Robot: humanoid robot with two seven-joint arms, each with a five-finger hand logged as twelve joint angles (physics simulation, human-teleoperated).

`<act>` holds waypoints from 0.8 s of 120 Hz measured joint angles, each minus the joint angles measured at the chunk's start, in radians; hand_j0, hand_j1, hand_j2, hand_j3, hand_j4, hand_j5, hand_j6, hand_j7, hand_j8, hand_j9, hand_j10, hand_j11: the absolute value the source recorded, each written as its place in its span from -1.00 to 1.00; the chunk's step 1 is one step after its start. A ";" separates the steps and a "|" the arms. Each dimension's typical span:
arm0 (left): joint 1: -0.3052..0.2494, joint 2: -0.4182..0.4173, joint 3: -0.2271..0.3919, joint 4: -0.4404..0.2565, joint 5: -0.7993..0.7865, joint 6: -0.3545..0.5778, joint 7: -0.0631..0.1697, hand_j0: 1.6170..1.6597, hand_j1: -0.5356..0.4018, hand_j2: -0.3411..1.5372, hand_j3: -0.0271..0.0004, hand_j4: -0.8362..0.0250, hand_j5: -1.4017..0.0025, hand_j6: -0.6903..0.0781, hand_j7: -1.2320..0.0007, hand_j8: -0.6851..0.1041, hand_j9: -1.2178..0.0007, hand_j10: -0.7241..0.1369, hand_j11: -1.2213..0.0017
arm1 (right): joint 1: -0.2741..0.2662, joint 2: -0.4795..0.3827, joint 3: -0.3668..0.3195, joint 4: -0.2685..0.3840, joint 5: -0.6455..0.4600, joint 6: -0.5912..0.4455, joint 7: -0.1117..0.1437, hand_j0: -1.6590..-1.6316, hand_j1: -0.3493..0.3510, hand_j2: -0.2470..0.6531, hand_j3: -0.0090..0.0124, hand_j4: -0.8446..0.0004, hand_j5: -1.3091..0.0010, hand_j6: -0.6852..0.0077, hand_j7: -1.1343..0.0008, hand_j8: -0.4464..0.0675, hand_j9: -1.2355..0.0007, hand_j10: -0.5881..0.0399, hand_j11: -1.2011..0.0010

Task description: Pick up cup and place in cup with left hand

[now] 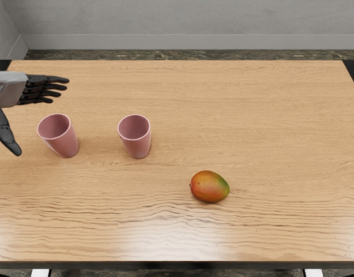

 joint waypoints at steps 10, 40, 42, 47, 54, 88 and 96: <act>-0.001 -0.003 -0.002 -0.002 0.000 0.000 0.000 0.92 0.89 -0.64 0.97 0.93 1.00 0.78 1.00 0.72 1.00 0.67 1.00 | -0.005 0.000 0.000 0.000 0.000 -0.001 0.000 -0.93 -0.91 -0.46 -0.16 0.93 0.94 0.90 0.94 0.63 0.94 0.79 0.94; -0.185 -0.396 -0.008 0.015 0.077 0.000 0.422 0.92 0.89 -0.64 0.97 0.93 1.00 0.78 1.00 0.72 1.00 0.67 1.00 | -0.012 0.000 0.000 0.000 0.000 -0.002 0.000 -0.93 -0.91 -0.46 -0.16 0.93 0.94 0.90 0.94 0.63 0.94 0.79 0.94; -0.189 -0.415 -0.008 0.016 0.093 0.000 0.450 0.92 0.89 -0.64 0.97 0.93 1.00 0.78 1.00 0.72 1.00 0.67 1.00 | -0.013 0.000 -0.001 -0.001 0.000 -0.002 0.000 -0.93 -0.91 -0.46 -0.16 0.93 0.94 0.90 0.94 0.63 0.94 0.79 0.94; -0.195 -0.470 -0.009 0.016 0.145 0.001 0.510 0.92 0.89 -0.64 0.97 0.93 1.00 0.78 1.00 0.72 1.00 0.67 1.00 | -0.013 0.000 -0.001 -0.001 0.000 -0.002 0.001 -0.93 -0.91 -0.46 -0.16 0.93 0.94 0.90 0.94 0.63 0.94 0.79 0.94; -0.194 -0.520 -0.009 0.014 0.234 0.028 0.561 0.92 0.89 -0.64 0.97 0.93 1.00 0.78 1.00 0.72 1.00 0.67 1.00 | -0.014 0.000 -0.001 -0.001 0.000 -0.003 0.003 -0.93 -0.91 -0.46 -0.16 0.93 0.94 0.90 0.94 0.63 0.94 0.79 0.94; -0.182 -0.689 -0.008 -0.016 0.457 0.268 0.625 0.92 0.89 -0.64 0.97 0.94 1.00 0.79 1.00 0.73 1.00 0.68 1.00 | -0.020 0.000 -0.001 -0.002 -0.001 -0.003 0.007 -0.93 -0.91 -0.46 -0.16 0.93 0.94 0.90 0.94 0.63 0.94 0.79 0.94; -0.180 -0.702 -0.007 -0.017 0.466 0.290 0.628 0.92 0.89 -0.64 0.97 0.94 1.00 0.79 1.00 0.73 1.00 0.68 1.00 | -0.020 0.000 -0.002 -0.002 -0.001 -0.003 0.007 -0.93 -0.91 -0.46 -0.16 0.93 0.94 0.90 0.94 0.63 0.94 0.79 0.94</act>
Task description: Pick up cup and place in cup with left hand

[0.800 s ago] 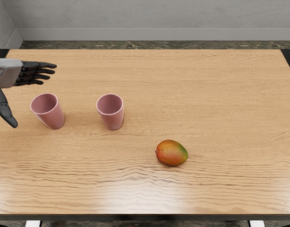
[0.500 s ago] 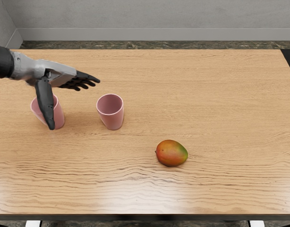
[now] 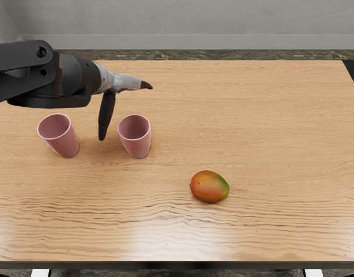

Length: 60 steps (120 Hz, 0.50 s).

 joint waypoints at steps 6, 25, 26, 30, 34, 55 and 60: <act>0.000 -0.019 0.001 -0.002 0.006 0.009 0.001 0.92 0.89 -0.64 0.97 0.94 1.00 0.79 1.00 0.73 1.00 0.68 1.00 | -0.001 0.000 0.000 0.000 0.000 0.000 0.000 -0.93 -0.91 -0.46 -0.16 0.93 0.94 0.90 0.94 0.63 0.94 0.79 0.94; 0.070 -0.047 0.004 -0.005 0.055 0.055 0.002 0.92 0.87 -0.63 0.97 0.92 0.98 0.77 0.98 0.71 0.98 0.66 0.98 | -0.004 0.000 0.000 0.000 0.001 0.000 -0.001 -0.93 -0.91 -0.46 -0.16 0.93 0.94 0.90 0.94 0.63 0.94 0.79 0.94; 0.071 -0.047 0.004 -0.005 0.058 0.058 0.002 0.92 0.86 -0.63 0.97 0.91 0.98 0.76 0.98 0.70 0.98 0.65 0.97 | -0.004 0.000 0.000 0.000 0.001 0.000 -0.001 -0.93 -0.91 -0.46 -0.16 0.93 0.94 0.90 0.94 0.63 0.94 0.79 0.94; 0.073 -0.046 0.004 -0.009 0.067 0.078 0.002 0.92 0.84 -0.63 0.97 0.89 0.96 0.74 0.96 0.68 0.96 0.64 0.96 | -0.004 0.000 0.000 0.000 0.001 0.000 -0.002 -0.93 -0.91 -0.46 -0.16 0.93 0.94 0.90 0.94 0.63 0.94 0.79 0.94; 0.074 -0.046 0.005 -0.014 0.079 0.096 0.002 0.92 0.81 -0.63 0.97 0.86 0.94 0.71 0.93 0.65 0.93 0.60 0.93 | -0.004 0.000 0.000 0.000 0.000 0.000 -0.002 -0.93 -0.91 -0.46 -0.16 0.93 0.94 0.90 0.94 0.63 0.94 0.79 0.94; 0.118 -0.064 0.006 -0.043 0.123 0.134 0.002 0.92 0.59 -0.61 0.97 0.66 0.78 0.48 0.75 0.43 0.75 0.40 0.75 | -0.006 0.000 0.000 0.000 0.001 0.000 -0.004 -0.93 -0.91 -0.46 -0.16 0.93 0.94 0.90 0.94 0.63 0.94 0.79 0.94; 0.120 -0.061 0.006 -0.049 0.127 0.136 0.002 0.92 0.56 -0.61 0.97 0.64 0.76 0.45 0.73 0.40 0.72 0.38 0.72 | -0.006 0.000 0.000 0.000 0.001 0.000 -0.005 -0.93 -0.91 -0.46 -0.16 0.93 0.94 0.90 0.94 0.63 0.94 0.79 0.94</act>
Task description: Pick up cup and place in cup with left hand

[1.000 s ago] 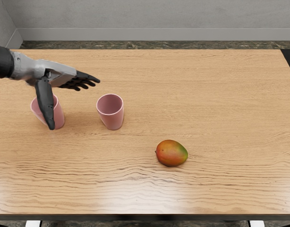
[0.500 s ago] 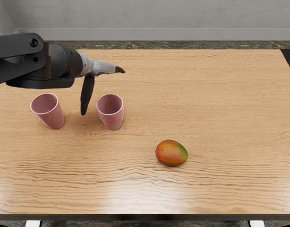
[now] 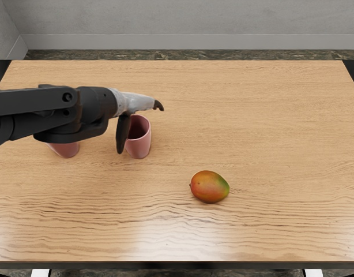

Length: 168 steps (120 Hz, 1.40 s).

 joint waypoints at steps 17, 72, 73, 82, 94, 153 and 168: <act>0.017 0.005 0.000 -0.009 0.030 0.013 0.000 0.92 0.46 -0.60 0.97 0.55 0.69 0.36 0.65 0.31 0.64 0.29 0.64 | 0.000 0.000 0.000 0.000 0.000 0.000 0.000 -0.93 -0.91 -0.46 -0.16 0.93 0.94 0.90 0.94 0.63 0.94 0.79 0.94; 0.055 0.006 0.001 -0.013 0.095 0.056 0.000 0.92 0.26 -0.58 0.97 0.37 0.54 0.15 0.48 0.11 0.48 0.11 0.48 | -0.007 0.000 0.000 0.000 0.000 0.000 0.005 -0.93 -0.91 -0.46 -0.16 0.93 0.94 0.90 0.94 0.63 0.94 0.79 0.94; 0.058 0.005 0.001 -0.013 0.097 0.057 0.000 0.92 0.26 -0.58 0.97 0.37 0.54 0.15 0.48 0.11 0.48 0.11 0.48 | -0.007 0.000 0.000 0.000 0.000 0.000 0.005 -0.93 -0.91 -0.46 -0.16 0.93 0.94 0.90 0.94 0.63 0.94 0.79 0.94; 0.073 0.002 0.001 -0.011 0.117 0.065 0.000 0.92 0.25 -0.58 0.97 0.36 0.54 0.14 0.47 0.10 0.47 0.10 0.47 | -0.007 0.000 0.000 0.000 0.000 0.000 0.005 -0.93 -0.91 -0.46 -0.16 0.93 0.94 0.90 0.94 0.63 0.94 0.79 0.94; 0.084 0.001 0.001 -0.010 0.135 0.081 0.000 0.92 0.25 -0.58 0.97 0.35 0.53 0.13 0.47 0.09 0.46 0.09 0.46 | -0.007 0.000 0.000 0.000 0.000 0.000 0.005 -0.93 -0.91 -0.46 -0.16 0.93 0.94 0.90 0.94 0.63 0.94 0.79 0.94; 0.098 -0.002 0.000 -0.011 0.158 0.093 0.000 0.92 -0.10 -0.53 0.97 0.11 0.33 -0.11 0.24 -0.17 0.23 -0.15 0.24 | -0.008 0.000 0.000 0.000 0.000 0.000 0.005 -0.93 -0.91 -0.46 -0.16 0.93 0.94 0.90 0.94 0.63 0.94 0.79 0.94; 0.098 -0.003 0.000 -0.011 0.158 0.093 0.000 0.90 -0.10 -0.53 0.97 0.07 0.29 -0.08 0.20 -0.14 0.19 -0.19 0.19 | -0.008 0.000 0.000 0.000 0.000 0.000 0.004 -0.93 -0.91 -0.46 -0.16 0.93 0.94 0.90 0.94 0.63 0.94 0.79 0.94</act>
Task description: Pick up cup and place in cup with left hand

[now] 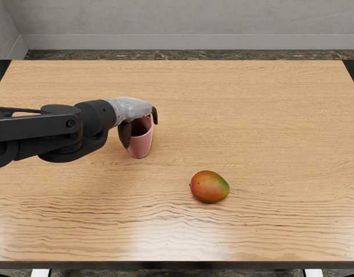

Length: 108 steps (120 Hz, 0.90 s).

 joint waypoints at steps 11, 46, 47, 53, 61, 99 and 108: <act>0.000 0.000 0.000 -0.001 0.000 -0.001 0.000 0.89 -0.12 -0.51 0.97 0.04 0.28 -0.06 0.18 -0.11 0.17 -0.21 0.17 | 0.000 0.000 0.000 0.000 0.000 0.000 0.000 -0.93 -0.91 -0.46 -0.16 0.93 0.94 0.90 0.94 0.63 0.94 0.79 0.94; -0.008 -0.001 -0.002 -0.002 -0.002 -0.006 0.000 0.86 -0.11 -0.54 0.97 0.03 0.23 -0.05 0.14 -0.09 0.13 -0.24 0.13 | 0.000 0.000 0.000 0.000 0.000 0.000 -0.001 -0.93 -0.91 -0.46 -0.16 0.93 0.94 0.90 0.94 0.63 0.94 0.79 0.94; -0.008 -0.001 -0.002 -0.002 -0.002 -0.007 0.000 0.86 -0.10 -0.54 0.97 0.03 0.23 -0.05 0.14 -0.09 0.13 -0.24 0.13 | 0.000 0.000 0.000 0.000 0.000 0.000 -0.001 -0.93 -0.91 -0.46 -0.16 0.93 0.94 0.90 0.94 0.63 0.94 0.79 0.94; -0.011 -0.001 -0.002 -0.002 -0.002 -0.008 0.000 0.86 -0.07 -0.55 0.97 0.03 0.23 -0.09 0.14 -0.12 0.13 -0.24 0.13 | 0.000 0.000 0.000 0.000 0.000 0.000 -0.001 -0.93 -0.91 -0.46 -0.16 0.93 0.94 0.90 0.94 0.63 0.94 0.79 0.94; -0.018 -0.001 -0.003 -0.003 -0.002 -0.009 0.000 0.86 -0.05 -0.56 0.97 0.02 0.24 -0.11 0.14 -0.14 0.13 -0.24 0.13 | 0.000 0.000 0.001 0.000 0.000 0.000 -0.001 -0.93 -0.91 -0.46 -0.16 0.93 0.94 0.90 0.94 0.63 0.94 0.79 0.94; -0.072 0.011 -0.009 -0.028 -0.003 -0.013 0.000 0.87 -0.04 -0.57 0.97 0.03 0.25 -0.17 0.15 -0.22 0.15 -0.23 0.15 | 0.001 0.000 0.001 0.000 0.000 0.000 0.000 -0.93 -0.91 -0.46 -0.16 0.93 0.94 0.90 0.94 0.63 0.94 0.79 0.94; -0.078 0.020 -0.021 -0.039 -0.004 -0.028 0.000 0.90 -0.06 -0.53 0.97 0.03 0.25 -0.19 0.15 -0.23 0.15 -0.24 0.15 | 0.001 0.000 0.002 0.000 0.000 -0.001 0.000 -0.93 -0.91 -0.46 -0.16 0.93 0.94 0.90 0.94 0.63 0.94 0.79 0.94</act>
